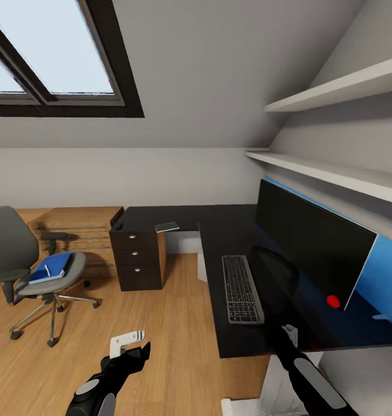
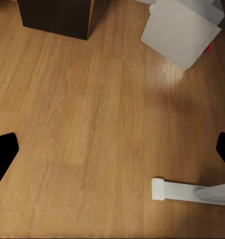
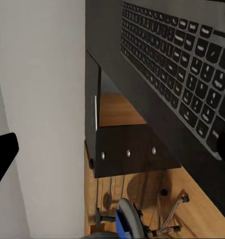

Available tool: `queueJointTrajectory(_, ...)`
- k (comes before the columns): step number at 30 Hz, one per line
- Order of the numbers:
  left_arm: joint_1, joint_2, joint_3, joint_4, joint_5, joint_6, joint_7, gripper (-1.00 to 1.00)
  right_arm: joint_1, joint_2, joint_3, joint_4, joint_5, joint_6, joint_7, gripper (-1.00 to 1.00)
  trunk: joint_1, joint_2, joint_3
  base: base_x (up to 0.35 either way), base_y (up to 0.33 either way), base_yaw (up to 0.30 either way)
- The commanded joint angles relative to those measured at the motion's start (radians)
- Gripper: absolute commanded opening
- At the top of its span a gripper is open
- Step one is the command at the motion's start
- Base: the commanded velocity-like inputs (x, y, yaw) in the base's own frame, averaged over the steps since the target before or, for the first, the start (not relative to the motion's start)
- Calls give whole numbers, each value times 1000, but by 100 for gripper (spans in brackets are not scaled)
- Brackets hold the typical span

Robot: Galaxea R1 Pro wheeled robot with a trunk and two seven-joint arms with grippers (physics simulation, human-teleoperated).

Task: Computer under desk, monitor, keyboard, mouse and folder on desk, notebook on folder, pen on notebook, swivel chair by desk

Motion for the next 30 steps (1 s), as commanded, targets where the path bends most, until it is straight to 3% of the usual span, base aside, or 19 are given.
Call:
queueJointTrajectory(1, -1, 0, -1, -1, 11, 3, 9, 100, -1, -1, 8, 0, -10, -6, -1, 100, 0, -1, -1, -333, 0, 0)
queueJointTrajectory(5, -1, 1, 0, -1, 11, 3, 9, 100, -1, -1, 14, -2, -3, -7, -6, 100, 0, -1, -1, -325, 17, 0)
queueJointTrajectory(10, -1, 1, 0, -1, 10, 3, 10, 100, -1, 0, 60, -7, 34, -7, -30, 100, 0, -1, -1, -155, 177, 0)
queueJointTrajectory(13, -1, 1, 1, -1, 9, 3, 10, 100, -2, 3, 114, -11, 97, -7, -93, 100, 0, -1, -1, 46, 265, 0)
queueJointTrajectory(17, -1, 2, 1, -1, 8, 3, 10, 100, -5, 22, 148, -17, 196, -6, -189, 100, 0, -1, -1, 168, 269, 0)
queueJointTrajectory(19, -1, 3, 2, -1, 8, 2, 10, 100, -6, 44, 159, -25, 314, -6, -275, 100, 0, -1, -1, 231, 251, 0)
queueJointTrajectory(20, -1, 3, 2, -1, 8, 2, 10, 100, -6, 50, 161, -27, 350, -6, -297, 100, 0, -1, -1, 243, 245, 0)
queueJointTrajectory(21, -1, 3, 2, -1, 8, 2, 10, 100, -7, 64, 163, -33, 425, -6, -341, 100, 0, -1, -1, 251, 242, 0)
queueJointTrajectory(22, -1, 3, 2, -1, 8, 2, 10, 100, -7, 71, 164, -36, 464, -6, -363, 100, 0, -1, -1, 254, 240, 0)
queueJointTrajectory(23, -1, 3, 2, -1, 7, 2, 10, 100, -7, 86, 165, -44, 544, -5, -406, 100, 0, -1, -1, 258, 238, 0)
queueJointTrajectory(24, -1, 3, 2, -1, 7, 2, 10, 100, -7, 94, 165, -49, 582, -5, -426, 100, 0, -1, -1, 261, 237, 0)
queueJointTrajectory(25, -1, 3, 2, -1, 6, 2, 10, 100, -7, 108, 166, -58, 658, -5, -466, 100, 0, -1, -1, 262, 236, 0)
queueJointTrajectory(26, -1, 3, 2, -1, 6, 2, 10, 100, -7, 115, 167, -61, 694, -5, -484, 100, 0, -1, -1, 263, 236, 0)
queueJointTrajectory(27, -1, 3, 2, -1, 6, 2, 10, 100, -7, 129, 168, -66, 763, -5, -516, 100, 0, -1, -1, 265, 235, 0)
queueJointTrajectory(28, -1, 3, 2, -1, 6, 2, 10, 100, -7, 137, 170, -68, 795, -4, -529, 100, 0, -1, -1, 265, 235, 0)
queueJointTrajectory(29, -1, 3, 2, -1, 6, 2, 10, 100, -7, 153, 175, -71, 857, -4, -548, 100, 0, -1, -1, 266, 234, 0)
queueJointTrajectory(30, -1, 3, 2, -1, 6, 2, 10, 100, -7, 162, 181, -71, 886, -4, -555, 100, 0, -1, -1, 266, 234, 0)
